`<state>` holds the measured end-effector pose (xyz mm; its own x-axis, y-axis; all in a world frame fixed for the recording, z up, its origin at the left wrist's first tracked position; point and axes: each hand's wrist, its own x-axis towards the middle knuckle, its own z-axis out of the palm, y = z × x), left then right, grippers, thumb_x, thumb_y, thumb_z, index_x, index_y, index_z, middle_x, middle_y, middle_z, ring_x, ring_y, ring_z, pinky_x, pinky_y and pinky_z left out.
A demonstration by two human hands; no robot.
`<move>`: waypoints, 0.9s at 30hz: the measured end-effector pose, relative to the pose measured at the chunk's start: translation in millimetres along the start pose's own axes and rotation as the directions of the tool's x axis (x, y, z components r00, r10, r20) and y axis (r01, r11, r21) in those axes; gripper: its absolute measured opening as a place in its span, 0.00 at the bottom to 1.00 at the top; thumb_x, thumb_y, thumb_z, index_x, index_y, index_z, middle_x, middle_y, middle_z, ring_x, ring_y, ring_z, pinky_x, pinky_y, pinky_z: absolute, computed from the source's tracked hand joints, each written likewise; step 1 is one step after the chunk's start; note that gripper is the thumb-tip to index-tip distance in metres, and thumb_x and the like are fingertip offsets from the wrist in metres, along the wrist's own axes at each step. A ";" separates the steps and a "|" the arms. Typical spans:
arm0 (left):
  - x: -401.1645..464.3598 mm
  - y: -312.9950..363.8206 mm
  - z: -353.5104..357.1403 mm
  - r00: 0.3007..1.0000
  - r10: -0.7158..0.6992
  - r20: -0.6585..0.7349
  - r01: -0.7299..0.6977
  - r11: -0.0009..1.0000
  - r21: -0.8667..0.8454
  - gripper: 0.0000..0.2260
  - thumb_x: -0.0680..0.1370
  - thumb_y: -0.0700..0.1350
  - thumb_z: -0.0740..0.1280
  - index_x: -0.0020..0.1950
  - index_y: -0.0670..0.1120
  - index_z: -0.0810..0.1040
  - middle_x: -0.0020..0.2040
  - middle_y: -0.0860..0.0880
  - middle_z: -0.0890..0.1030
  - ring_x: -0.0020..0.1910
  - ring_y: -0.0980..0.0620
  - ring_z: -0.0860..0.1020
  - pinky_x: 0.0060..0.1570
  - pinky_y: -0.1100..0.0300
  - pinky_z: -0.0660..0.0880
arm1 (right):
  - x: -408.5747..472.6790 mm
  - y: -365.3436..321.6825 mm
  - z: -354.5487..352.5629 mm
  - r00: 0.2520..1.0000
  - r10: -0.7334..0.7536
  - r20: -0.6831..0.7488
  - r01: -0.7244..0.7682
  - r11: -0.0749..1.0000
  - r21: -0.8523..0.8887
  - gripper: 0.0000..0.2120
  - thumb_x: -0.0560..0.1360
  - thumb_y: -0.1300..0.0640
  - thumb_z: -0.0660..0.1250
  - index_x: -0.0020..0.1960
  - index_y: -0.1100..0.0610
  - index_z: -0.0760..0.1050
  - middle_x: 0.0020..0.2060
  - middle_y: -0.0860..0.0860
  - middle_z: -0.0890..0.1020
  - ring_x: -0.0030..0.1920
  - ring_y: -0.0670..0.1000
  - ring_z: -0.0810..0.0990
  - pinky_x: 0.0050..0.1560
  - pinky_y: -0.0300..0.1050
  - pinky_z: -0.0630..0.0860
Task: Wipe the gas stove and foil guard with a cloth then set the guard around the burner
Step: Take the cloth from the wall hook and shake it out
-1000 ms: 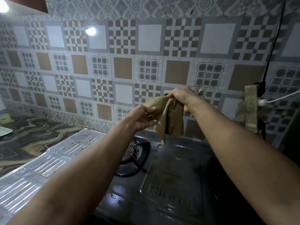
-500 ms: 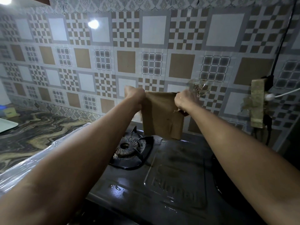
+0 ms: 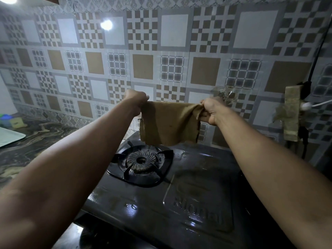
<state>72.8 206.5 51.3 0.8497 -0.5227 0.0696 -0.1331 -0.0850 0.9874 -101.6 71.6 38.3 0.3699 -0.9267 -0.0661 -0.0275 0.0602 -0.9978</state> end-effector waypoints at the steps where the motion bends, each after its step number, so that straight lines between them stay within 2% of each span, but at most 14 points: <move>1: 2.7 0.3 -1.8 0.997 -0.007 0.076 0.008 1.000 -0.014 0.13 0.76 0.37 0.69 0.60 0.37 0.76 0.58 0.42 0.79 0.56 0.46 0.79 0.48 0.58 0.78 | 5.7 0.5 0.9 0.999 -0.045 -0.019 0.044 0.999 -0.020 0.12 0.79 0.66 0.54 0.44 0.56 0.73 0.37 0.55 0.79 0.40 0.55 0.81 0.43 0.54 0.82; 2: 3.5 -0.5 -3.7 0.987 0.021 0.159 -0.021 1.000 -0.004 0.11 0.76 0.35 0.69 0.58 0.38 0.77 0.54 0.44 0.79 0.54 0.47 0.78 0.45 0.60 0.78 | 10.5 0.5 0.8 0.993 -0.115 -0.040 0.112 0.991 -0.073 0.14 0.80 0.66 0.53 0.43 0.53 0.73 0.42 0.55 0.78 0.46 0.55 0.80 0.49 0.55 0.81; 4: -3.6 2.6 -10.1 0.949 0.069 0.307 -0.087 0.995 0.045 0.13 0.74 0.31 0.69 0.58 0.38 0.78 0.50 0.45 0.78 0.54 0.47 0.76 0.48 0.59 0.77 | 12.1 1.7 1.8 0.974 -0.210 -0.083 0.192 0.964 -0.185 0.16 0.79 0.67 0.51 0.43 0.51 0.73 0.50 0.55 0.77 0.54 0.55 0.77 0.57 0.53 0.78; 6: -5.8 3.8 -13.6 0.925 0.113 0.362 -0.185 0.968 0.170 0.10 0.72 0.28 0.69 0.52 0.37 0.80 0.48 0.45 0.79 0.53 0.45 0.78 0.51 0.55 0.78 | 12.5 -1.5 0.8 0.971 -0.232 -0.057 0.215 0.953 -0.212 0.16 0.79 0.67 0.51 0.45 0.52 0.73 0.51 0.56 0.78 0.52 0.54 0.77 0.52 0.50 0.79; 9: -0.9 2.8 -14.0 0.921 0.149 0.361 -0.272 0.907 0.320 0.08 0.71 0.27 0.69 0.46 0.37 0.82 0.45 0.44 0.81 0.46 0.45 0.80 0.51 0.53 0.79 | 10.9 -5.5 -3.9 0.981 -0.185 0.063 0.193 0.966 -0.170 0.17 0.79 0.67 0.53 0.45 0.54 0.77 0.44 0.55 0.81 0.42 0.52 0.79 0.43 0.48 0.79; 11: 2.7 1.6 -15.4 0.923 0.197 0.330 -0.325 0.859 0.396 0.10 0.71 0.28 0.70 0.51 0.36 0.83 0.47 0.43 0.82 0.44 0.47 0.80 0.49 0.54 0.80 | 7.6 -8.4 -9.4 0.971 -0.188 0.150 0.214 0.959 -0.183 0.14 0.79 0.67 0.56 0.46 0.56 0.79 0.42 0.54 0.81 0.43 0.51 0.78 0.44 0.48 0.78; 13: 7.1 1.8 -17.1 0.920 0.246 0.305 -0.364 0.827 0.429 0.12 0.71 0.29 0.71 0.53 0.36 0.83 0.47 0.43 0.83 0.42 0.49 0.80 0.44 0.58 0.79 | 6.2 -8.9 -15.4 0.949 -0.222 0.225 0.272 0.935 -0.227 0.08 0.76 0.67 0.64 0.50 0.59 0.79 0.45 0.54 0.81 0.48 0.51 0.79 0.50 0.49 0.80; 16: 6.9 4.2 -18.2 0.915 0.306 0.261 -0.398 0.788 0.469 0.11 0.71 0.30 0.72 0.52 0.36 0.83 0.46 0.42 0.83 0.39 0.51 0.80 0.39 0.61 0.77 | 10.4 -6.8 -19.3 0.891 -0.371 0.261 0.453 0.764 -0.459 0.10 0.73 0.64 0.71 0.54 0.60 0.81 0.49 0.51 0.81 0.51 0.50 0.79 0.54 0.46 0.78; 18: 6.5 5.2 -18.1 0.917 0.320 0.237 -0.396 0.793 0.462 0.10 0.71 0.30 0.72 0.52 0.35 0.83 0.45 0.42 0.83 0.37 0.51 0.79 0.34 0.64 0.75 | 12.8 -6.2 -16.1 0.829 -0.503 0.245 0.532 0.576 -0.620 0.09 0.75 0.60 0.70 0.54 0.59 0.82 0.46 0.49 0.80 0.50 0.49 0.78 0.52 0.44 0.75; 19: 7.2 5.6 -18.8 0.918 0.317 0.239 -0.394 0.800 0.453 0.10 0.71 0.31 0.72 0.51 0.35 0.83 0.44 0.42 0.82 0.37 0.51 0.79 0.34 0.64 0.74 | 12.3 -6.8 -14.5 0.812 -0.534 0.237 0.540 0.532 -0.652 0.08 0.76 0.58 0.69 0.53 0.58 0.83 0.45 0.49 0.80 0.49 0.50 0.78 0.51 0.44 0.74; 21: 9.2 7.5 -21.6 0.920 0.287 0.268 -0.380 0.822 0.424 0.07 0.72 0.32 0.72 0.49 0.36 0.83 0.43 0.44 0.82 0.40 0.50 0.79 0.36 0.63 0.75 | 16.3 -7.3 -13.3 0.820 -0.527 0.221 0.528 0.551 -0.646 0.07 0.78 0.54 0.66 0.50 0.55 0.82 0.43 0.49 0.81 0.47 0.51 0.78 0.51 0.45 0.74; 23: 8.0 9.6 -26.3 0.928 0.218 0.303 -0.328 0.863 0.385 0.01 0.74 0.35 0.71 0.45 0.40 0.81 0.42 0.46 0.81 0.45 0.48 0.79 0.42 0.58 0.77 | 20.2 -7.2 -13.3 0.857 -0.468 0.215 0.494 0.627 -0.603 0.08 0.79 0.54 0.63 0.47 0.55 0.80 0.41 0.51 0.80 0.44 0.51 0.77 0.48 0.46 0.73; 25: 6.1 9.4 -28.4 0.928 0.135 0.346 -0.250 0.916 0.313 0.03 0.76 0.37 0.69 0.42 0.42 0.78 0.43 0.45 0.80 0.47 0.46 0.80 0.48 0.51 0.79 | 21.9 -5.8 -11.6 0.879 -0.429 0.209 0.470 0.701 -0.536 0.09 0.81 0.55 0.61 0.45 0.56 0.77 0.38 0.52 0.78 0.41 0.52 0.76 0.45 0.48 0.75; 27: 0.8 6.8 -27.2 0.931 0.085 0.355 -0.181 0.951 0.250 0.04 0.76 0.37 0.69 0.42 0.42 0.77 0.42 0.44 0.80 0.44 0.47 0.81 0.44 0.52 0.81 | 20.0 -3.6 -9.8 0.891 -0.418 0.179 0.447 0.734 -0.511 0.10 0.81 0.57 0.60 0.44 0.57 0.76 0.37 0.53 0.77 0.39 0.52 0.76 0.40 0.46 0.76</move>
<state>86.4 228.6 61.9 0.5988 -0.7949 0.0979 -0.4081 -0.1977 0.8913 -103.2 49.2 40.6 0.5069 -0.7842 0.3579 -0.3295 -0.5599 -0.7602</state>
